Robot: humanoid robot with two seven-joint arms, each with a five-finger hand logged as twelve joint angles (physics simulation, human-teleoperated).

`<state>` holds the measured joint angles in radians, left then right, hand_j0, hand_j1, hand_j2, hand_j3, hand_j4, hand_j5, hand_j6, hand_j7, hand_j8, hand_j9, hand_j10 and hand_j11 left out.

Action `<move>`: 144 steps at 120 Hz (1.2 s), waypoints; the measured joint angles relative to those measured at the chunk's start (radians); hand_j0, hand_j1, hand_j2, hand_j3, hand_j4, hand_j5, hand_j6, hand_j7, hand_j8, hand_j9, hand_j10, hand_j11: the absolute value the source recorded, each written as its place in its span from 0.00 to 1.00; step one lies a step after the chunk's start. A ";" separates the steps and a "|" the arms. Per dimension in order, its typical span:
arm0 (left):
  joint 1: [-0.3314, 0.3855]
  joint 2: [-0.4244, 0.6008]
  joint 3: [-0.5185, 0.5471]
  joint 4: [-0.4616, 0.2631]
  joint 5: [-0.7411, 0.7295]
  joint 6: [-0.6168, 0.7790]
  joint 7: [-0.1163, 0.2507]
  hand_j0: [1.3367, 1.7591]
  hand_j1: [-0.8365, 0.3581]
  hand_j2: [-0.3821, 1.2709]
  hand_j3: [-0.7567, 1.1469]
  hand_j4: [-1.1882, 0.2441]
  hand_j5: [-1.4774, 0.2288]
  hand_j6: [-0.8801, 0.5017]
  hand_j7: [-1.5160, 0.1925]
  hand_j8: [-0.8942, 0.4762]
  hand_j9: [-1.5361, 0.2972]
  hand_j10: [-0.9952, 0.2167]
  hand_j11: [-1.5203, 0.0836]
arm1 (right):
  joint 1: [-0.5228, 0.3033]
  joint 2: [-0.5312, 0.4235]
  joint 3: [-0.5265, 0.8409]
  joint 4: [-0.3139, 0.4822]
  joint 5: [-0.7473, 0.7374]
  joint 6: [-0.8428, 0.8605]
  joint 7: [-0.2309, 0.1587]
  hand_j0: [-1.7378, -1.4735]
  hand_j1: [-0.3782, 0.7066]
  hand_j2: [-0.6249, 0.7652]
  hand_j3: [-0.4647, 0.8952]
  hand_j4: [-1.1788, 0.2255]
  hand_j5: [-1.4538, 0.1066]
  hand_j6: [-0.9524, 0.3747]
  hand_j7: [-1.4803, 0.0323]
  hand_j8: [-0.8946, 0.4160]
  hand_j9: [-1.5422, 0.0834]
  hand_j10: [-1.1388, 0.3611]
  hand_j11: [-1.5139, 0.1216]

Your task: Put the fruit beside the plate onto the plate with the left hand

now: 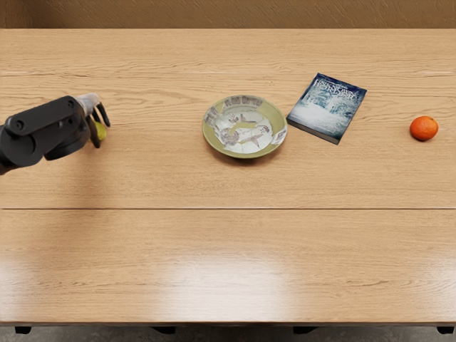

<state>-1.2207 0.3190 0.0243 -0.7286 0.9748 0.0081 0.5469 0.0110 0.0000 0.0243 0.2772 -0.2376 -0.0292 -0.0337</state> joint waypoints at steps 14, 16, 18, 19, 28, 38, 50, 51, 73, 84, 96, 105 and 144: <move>-0.050 0.000 -0.002 0.000 -0.112 -0.058 0.000 0.75 0.42 0.48 0.40 0.34 0.33 0.28 0.35 0.31 0.33 0.25 0.37 | 0.000 0.000 0.000 0.000 0.000 0.000 0.000 0.30 0.03 0.45 0.34 0.84 0.93 0.72 0.98 0.68 0.95 0.76 0.93; -0.057 0.000 -0.003 0.000 -0.129 -0.070 0.000 0.75 0.42 0.49 0.40 0.34 0.32 0.28 0.35 0.32 0.33 0.25 0.37 | 0.000 0.000 0.000 0.000 0.000 0.000 0.000 0.30 0.03 0.45 0.34 0.84 0.93 0.72 0.98 0.68 0.95 0.76 0.93; -0.065 0.000 -0.004 0.000 -0.146 -0.081 0.000 0.75 0.41 0.49 0.40 0.34 0.32 0.29 0.35 0.32 0.33 0.25 0.37 | 0.000 0.000 0.000 0.000 0.000 0.000 0.000 0.30 0.03 0.45 0.34 0.84 0.93 0.72 0.98 0.68 0.95 0.76 0.93; -0.069 0.000 -0.005 0.000 -0.153 -0.087 0.000 0.75 0.41 0.49 0.40 0.34 0.32 0.29 0.35 0.32 0.33 0.25 0.37 | 0.000 0.000 0.000 0.000 0.000 0.000 0.000 0.30 0.03 0.45 0.34 0.84 0.93 0.72 0.98 0.68 0.95 0.76 0.93; -0.093 0.002 -0.009 0.000 -0.223 -0.136 0.000 0.75 0.41 0.50 0.40 0.34 0.32 0.30 0.34 0.32 0.33 0.24 0.37 | 0.000 0.000 0.000 0.000 0.000 0.000 0.000 0.30 0.03 0.45 0.34 0.84 0.93 0.72 0.98 0.68 0.95 0.76 0.93; -0.107 0.002 -0.011 0.000 -0.285 -0.174 -0.001 0.76 0.40 0.51 0.40 0.35 0.31 0.30 0.34 0.33 0.33 0.24 0.37 | 0.000 0.000 0.000 0.000 0.000 0.000 0.000 0.30 0.03 0.45 0.34 0.84 0.93 0.72 0.98 0.68 0.95 0.76 0.93; -0.144 0.002 -0.013 0.000 -0.368 -0.218 0.000 0.76 0.39 0.53 0.40 0.35 0.30 0.30 0.34 0.33 0.33 0.24 0.37 | 0.000 0.000 0.000 0.000 0.000 0.000 0.000 0.30 0.03 0.45 0.34 0.84 0.93 0.72 0.98 0.68 0.95 0.76 0.93; -0.147 0.002 -0.013 0.000 -0.376 -0.221 0.000 0.76 0.39 0.53 0.40 0.35 0.30 0.30 0.33 0.33 0.33 0.24 0.37 | 0.000 0.000 0.000 0.000 0.000 0.000 0.000 0.30 0.03 0.45 0.34 0.84 0.93 0.72 0.98 0.68 0.95 0.76 0.93; -0.154 -0.008 -0.052 0.000 -0.476 -0.264 0.000 0.76 0.36 0.57 0.40 0.35 0.29 0.31 0.33 0.33 0.33 0.24 0.37 | 0.000 0.000 0.000 0.000 0.000 0.000 0.000 0.30 0.03 0.45 0.34 0.84 0.93 0.72 0.98 0.68 0.95 0.76 0.93; -0.155 -0.012 -0.091 -0.001 -0.507 -0.273 0.000 0.76 0.35 0.58 0.40 0.36 0.29 0.32 0.33 0.34 0.33 0.24 0.37 | 0.000 0.000 0.000 0.000 0.000 0.000 0.000 0.30 0.03 0.45 0.34 0.84 0.93 0.72 0.98 0.68 0.95 0.76 0.93; -0.158 -0.032 -0.122 -0.001 -0.535 -0.282 -0.001 0.76 0.34 0.56 0.40 0.35 0.30 0.31 0.33 0.35 0.33 0.26 0.37 | 0.000 0.000 0.000 0.000 0.000 0.000 0.000 0.30 0.03 0.45 0.34 0.84 0.93 0.72 0.98 0.68 0.95 0.76 0.93; -0.159 -0.058 -0.142 -0.001 -0.547 -0.287 -0.001 0.76 0.33 0.58 0.40 0.35 0.29 0.35 0.33 0.35 0.33 0.28 0.37 | 0.000 0.000 0.000 0.000 0.000 0.000 0.000 0.30 0.03 0.45 0.34 0.84 0.93 0.72 0.98 0.68 0.95 0.76 0.93; -0.183 -0.119 -0.189 -0.001 -0.570 -0.302 0.001 0.76 0.36 0.55 0.40 0.35 0.30 0.31 0.33 0.33 0.33 0.30 0.37 | 0.000 0.000 0.000 0.000 0.000 0.000 0.000 0.30 0.03 0.45 0.34 0.84 0.93 0.72 0.98 0.68 0.95 0.76 0.93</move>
<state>-1.4038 0.1995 -0.1644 -0.7298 0.4051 -0.2944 0.5476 0.0108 0.0000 0.0241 0.2770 -0.2376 -0.0291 -0.0337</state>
